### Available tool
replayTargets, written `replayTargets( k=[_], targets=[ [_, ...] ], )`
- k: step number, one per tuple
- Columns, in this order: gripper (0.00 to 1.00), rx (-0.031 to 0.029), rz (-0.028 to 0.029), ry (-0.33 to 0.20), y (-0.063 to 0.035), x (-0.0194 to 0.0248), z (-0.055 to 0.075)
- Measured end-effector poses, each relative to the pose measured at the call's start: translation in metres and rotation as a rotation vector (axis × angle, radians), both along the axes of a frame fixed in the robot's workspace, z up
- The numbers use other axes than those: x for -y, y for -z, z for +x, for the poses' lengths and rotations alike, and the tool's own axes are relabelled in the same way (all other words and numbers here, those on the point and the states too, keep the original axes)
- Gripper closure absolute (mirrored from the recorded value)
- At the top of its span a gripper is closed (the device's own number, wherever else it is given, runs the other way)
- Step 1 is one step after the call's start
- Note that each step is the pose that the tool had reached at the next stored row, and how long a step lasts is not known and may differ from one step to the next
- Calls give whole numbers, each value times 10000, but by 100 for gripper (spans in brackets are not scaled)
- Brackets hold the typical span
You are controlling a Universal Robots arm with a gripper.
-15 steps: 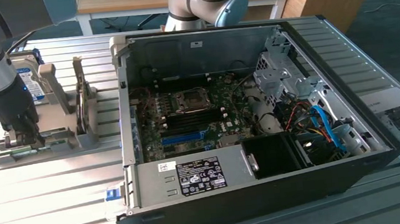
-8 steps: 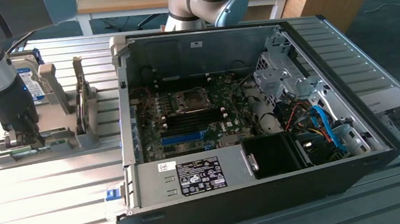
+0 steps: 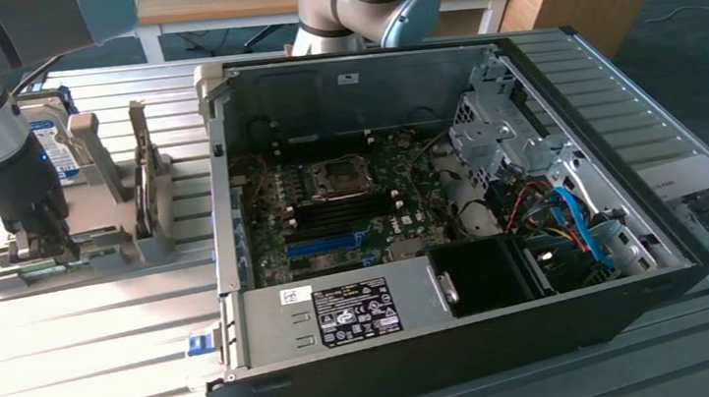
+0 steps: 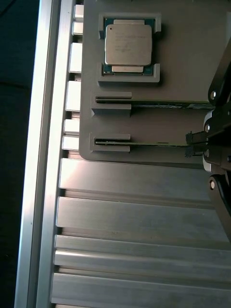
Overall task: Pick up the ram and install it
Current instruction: 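Pick up the ram and move it above insertion slot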
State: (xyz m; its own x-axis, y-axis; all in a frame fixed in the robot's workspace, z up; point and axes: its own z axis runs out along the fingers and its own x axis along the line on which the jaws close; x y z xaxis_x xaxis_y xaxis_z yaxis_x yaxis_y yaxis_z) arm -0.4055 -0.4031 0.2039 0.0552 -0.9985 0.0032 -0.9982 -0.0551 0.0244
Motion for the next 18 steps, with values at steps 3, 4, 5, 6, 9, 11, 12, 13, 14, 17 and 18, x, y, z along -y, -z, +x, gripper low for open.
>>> replayTargets(
  k=[3,4,5,6,9,11,12,13,14,17,18],
  targets=[
    [89,0,0,6,0,1,0],
    [89,0,0,8,0,1,0],
    [89,-1,0,8,0,1,0],
    [89,0,0,8,0,1,0],
    [89,2,1,8,-4,1,0],
    [89,-1,0,9,-15,1,0],
    [89,-1,0,9,-22,1,0],
    [89,-1,0,9,-29,1,0],
    [89,-1,0,8,-37,1,0],
    [89,0,0,9,-64,1,0],
    [89,0,0,8,-76,1,0]
  ],
)
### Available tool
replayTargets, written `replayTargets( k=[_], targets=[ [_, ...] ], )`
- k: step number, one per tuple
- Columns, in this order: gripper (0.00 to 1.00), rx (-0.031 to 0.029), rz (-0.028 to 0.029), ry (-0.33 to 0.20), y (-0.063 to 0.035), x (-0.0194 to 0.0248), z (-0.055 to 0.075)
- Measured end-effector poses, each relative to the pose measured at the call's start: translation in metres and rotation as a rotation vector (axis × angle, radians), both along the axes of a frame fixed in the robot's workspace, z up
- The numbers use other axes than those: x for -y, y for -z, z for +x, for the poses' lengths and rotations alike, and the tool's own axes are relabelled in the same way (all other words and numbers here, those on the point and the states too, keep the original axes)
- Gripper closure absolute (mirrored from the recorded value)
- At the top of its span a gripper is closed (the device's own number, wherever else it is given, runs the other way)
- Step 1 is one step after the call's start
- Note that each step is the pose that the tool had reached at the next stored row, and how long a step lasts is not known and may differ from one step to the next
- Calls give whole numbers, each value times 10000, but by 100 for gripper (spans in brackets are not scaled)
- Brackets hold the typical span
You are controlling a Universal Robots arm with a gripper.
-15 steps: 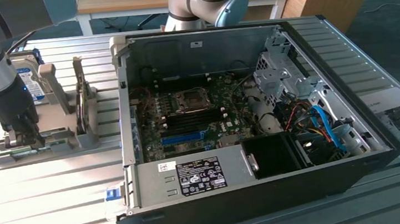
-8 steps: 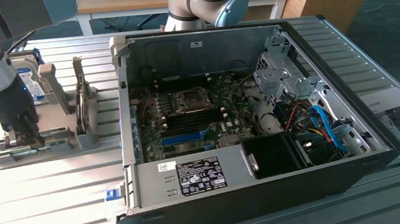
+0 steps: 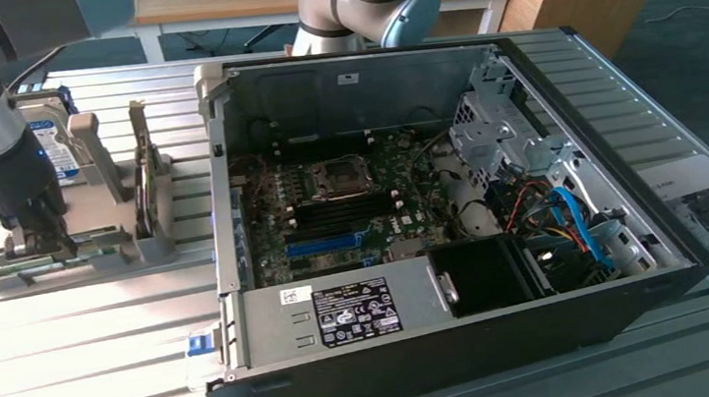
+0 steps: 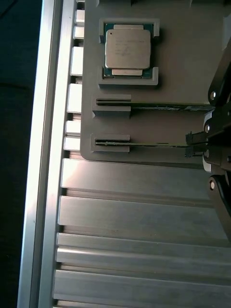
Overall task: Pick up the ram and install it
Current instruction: 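Pick up the ram and move it above insertion slot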
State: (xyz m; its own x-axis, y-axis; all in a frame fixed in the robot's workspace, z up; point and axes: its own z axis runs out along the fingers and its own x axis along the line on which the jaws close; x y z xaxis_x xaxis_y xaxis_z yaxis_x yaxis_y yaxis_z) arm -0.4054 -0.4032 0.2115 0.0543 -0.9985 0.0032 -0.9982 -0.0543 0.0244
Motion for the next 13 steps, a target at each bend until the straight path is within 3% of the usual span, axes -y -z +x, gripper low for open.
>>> replayTargets(
  k=[13],
  targets=[
    [89,-2,0,0,-219,0,3]
  ],
)
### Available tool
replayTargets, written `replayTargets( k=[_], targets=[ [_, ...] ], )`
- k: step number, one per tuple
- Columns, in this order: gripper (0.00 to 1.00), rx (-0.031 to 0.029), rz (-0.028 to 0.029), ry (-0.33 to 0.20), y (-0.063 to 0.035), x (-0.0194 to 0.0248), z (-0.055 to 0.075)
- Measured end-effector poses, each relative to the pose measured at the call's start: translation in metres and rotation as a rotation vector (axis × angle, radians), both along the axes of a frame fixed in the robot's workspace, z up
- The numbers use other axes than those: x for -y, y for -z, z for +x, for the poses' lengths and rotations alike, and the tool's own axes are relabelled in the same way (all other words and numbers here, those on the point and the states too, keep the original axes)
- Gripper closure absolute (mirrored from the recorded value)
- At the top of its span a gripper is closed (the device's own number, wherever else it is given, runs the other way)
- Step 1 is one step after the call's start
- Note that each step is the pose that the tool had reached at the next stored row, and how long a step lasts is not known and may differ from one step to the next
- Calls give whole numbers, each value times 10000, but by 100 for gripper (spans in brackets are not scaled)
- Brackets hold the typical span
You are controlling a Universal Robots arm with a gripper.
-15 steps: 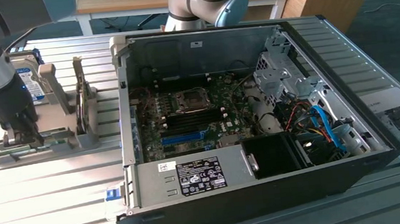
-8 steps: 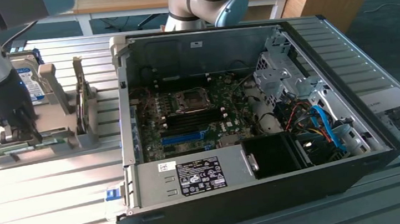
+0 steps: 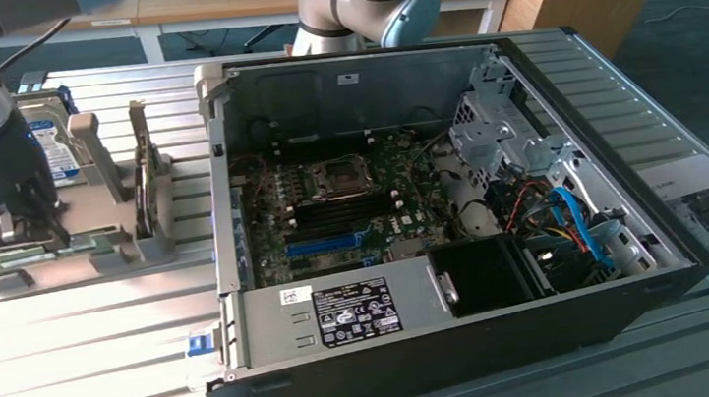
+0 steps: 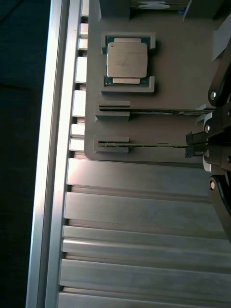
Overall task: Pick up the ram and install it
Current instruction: 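Pick up the ram and move it above insertion slot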
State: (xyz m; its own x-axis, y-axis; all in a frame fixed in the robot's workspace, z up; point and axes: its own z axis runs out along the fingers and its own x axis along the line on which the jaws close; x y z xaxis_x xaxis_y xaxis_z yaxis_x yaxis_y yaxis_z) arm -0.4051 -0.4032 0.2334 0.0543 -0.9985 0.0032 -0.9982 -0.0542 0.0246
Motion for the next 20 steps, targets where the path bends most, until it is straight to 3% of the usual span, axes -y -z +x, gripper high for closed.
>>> replayTargets(
  k=[20],
  targets=[
    [89,0,-27,72,-455,0,0]
  ],
)
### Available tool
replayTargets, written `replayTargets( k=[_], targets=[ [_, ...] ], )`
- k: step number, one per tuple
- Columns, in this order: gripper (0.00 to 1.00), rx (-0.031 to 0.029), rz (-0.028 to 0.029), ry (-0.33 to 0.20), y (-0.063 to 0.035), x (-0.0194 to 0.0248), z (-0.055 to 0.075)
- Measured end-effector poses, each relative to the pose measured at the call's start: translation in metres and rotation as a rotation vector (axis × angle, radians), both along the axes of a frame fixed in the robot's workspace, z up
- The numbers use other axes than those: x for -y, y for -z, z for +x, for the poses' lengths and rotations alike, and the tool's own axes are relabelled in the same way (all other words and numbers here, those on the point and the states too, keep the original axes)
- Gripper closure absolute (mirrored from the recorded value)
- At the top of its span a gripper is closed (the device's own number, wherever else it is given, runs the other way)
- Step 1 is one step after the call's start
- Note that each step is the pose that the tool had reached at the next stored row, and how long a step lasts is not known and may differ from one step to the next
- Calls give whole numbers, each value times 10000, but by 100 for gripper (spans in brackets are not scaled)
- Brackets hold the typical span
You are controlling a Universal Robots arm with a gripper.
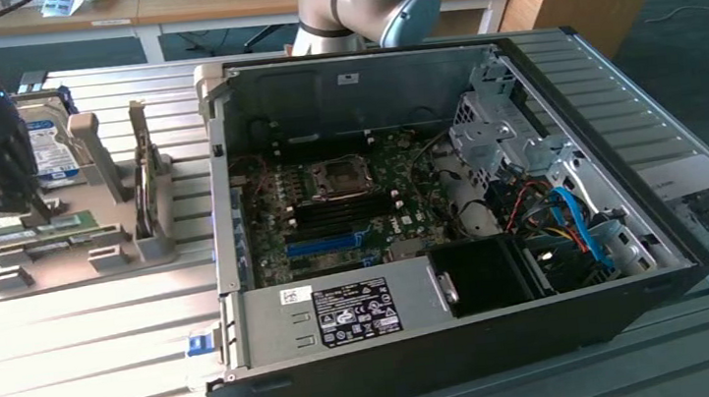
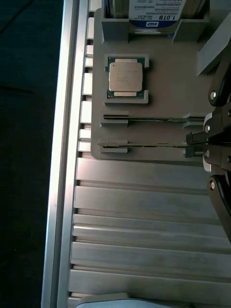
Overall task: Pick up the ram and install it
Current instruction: 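Pick up the ram and move it above insertion slot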
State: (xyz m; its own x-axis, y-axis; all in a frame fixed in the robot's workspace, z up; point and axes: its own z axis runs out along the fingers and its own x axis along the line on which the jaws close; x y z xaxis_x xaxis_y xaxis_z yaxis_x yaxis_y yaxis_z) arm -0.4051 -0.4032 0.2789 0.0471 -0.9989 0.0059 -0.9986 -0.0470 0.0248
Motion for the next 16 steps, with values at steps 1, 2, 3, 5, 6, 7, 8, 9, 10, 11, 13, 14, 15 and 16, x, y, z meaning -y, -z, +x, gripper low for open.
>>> replayTargets(
  k=[1,2,3,5,6,7,8,9,10,11,13,14,15,16],
  targets=[
    [89,0,-2,8,-26,0,0],
    [89,-1,-6,15,-53,0,0],
    [89,0,-9,23,-82,0,0],
    [89,0,-18,39,-138,0,0],
    [89,0,-22,49,-168,0,0],
    [89,0,-27,57,-198,0,0],
    [89,0,-32,67,-230,0,0],
    [89,-1,-37,76,-265,0,0],
    [89,0,-41,84,-295,0,0],
    [89,0,-46,92,-326,0,0],
    [89,1,-55,107,-389,0,0],
    [89,0,-61,114,-422,0,0],
    [89,0,-67,122,-460,0,0],
    [89,-1,-73,130,-496,0,0]
  ],
)
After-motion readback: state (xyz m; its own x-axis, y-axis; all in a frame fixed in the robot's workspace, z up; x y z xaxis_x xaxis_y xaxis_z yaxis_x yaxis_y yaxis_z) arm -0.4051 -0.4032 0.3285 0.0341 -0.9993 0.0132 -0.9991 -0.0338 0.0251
